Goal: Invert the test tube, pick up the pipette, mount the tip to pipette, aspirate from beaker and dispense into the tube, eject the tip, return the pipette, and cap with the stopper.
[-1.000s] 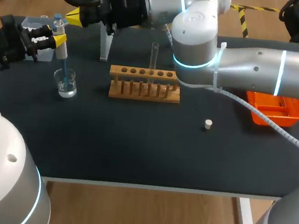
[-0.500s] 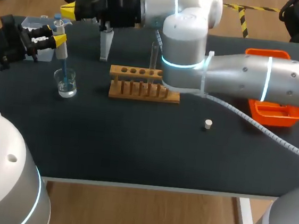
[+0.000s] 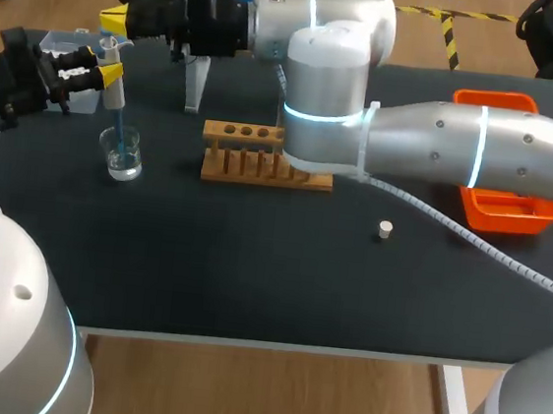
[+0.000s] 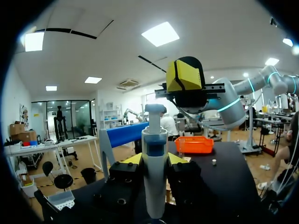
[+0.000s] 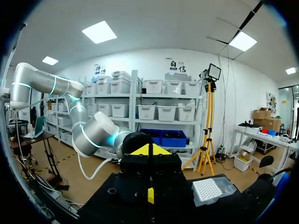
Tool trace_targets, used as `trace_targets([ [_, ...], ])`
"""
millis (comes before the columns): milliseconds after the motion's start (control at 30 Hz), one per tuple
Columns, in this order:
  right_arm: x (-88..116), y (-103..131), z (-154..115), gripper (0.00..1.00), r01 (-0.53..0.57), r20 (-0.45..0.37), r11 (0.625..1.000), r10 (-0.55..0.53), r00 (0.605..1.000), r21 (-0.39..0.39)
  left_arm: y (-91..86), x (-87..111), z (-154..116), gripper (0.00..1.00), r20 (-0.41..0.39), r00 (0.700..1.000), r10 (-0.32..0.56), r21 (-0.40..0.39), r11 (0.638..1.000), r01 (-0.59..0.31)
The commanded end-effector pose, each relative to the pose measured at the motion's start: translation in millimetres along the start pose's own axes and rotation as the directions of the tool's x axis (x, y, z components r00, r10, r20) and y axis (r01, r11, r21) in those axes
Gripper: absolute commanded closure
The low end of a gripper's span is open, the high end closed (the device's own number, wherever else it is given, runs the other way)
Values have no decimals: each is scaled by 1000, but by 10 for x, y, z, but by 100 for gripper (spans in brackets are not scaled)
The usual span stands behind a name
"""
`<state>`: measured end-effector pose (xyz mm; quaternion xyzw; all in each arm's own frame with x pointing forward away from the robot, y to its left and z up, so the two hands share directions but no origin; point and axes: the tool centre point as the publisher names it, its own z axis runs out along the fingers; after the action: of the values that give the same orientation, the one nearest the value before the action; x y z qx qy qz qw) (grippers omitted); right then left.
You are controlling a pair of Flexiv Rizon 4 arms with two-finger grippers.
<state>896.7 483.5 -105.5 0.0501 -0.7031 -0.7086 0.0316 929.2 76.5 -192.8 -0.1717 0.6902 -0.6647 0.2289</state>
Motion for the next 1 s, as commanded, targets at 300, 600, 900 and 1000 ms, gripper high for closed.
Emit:
trace_targets([
  [300, -76, -114, 107, 100, -19, 5, 1000, 18, 1000, 9, 4, 0, -3, 100, -1, 1000, 1, 2, 1000, -1],
  [600, -91, -165, 135, 100, -37, 7, 999, 37, 999, 3, 4, 0, -3, 100, -1, 1000, 1, 2, 1000, -1],
  [900, -74, -221, 146, 100, -53, 9, 999, 52, 999, 9, 4, 0, -3, 100, -1, 1000, 1, 2, 1000, -1],
  [1000, -75, -233, 146, 100, -55, 9, 998, 55, 998, 12, 4, 0, -3, 100, -1, 1000, 1, 2, 1000, -1],
])
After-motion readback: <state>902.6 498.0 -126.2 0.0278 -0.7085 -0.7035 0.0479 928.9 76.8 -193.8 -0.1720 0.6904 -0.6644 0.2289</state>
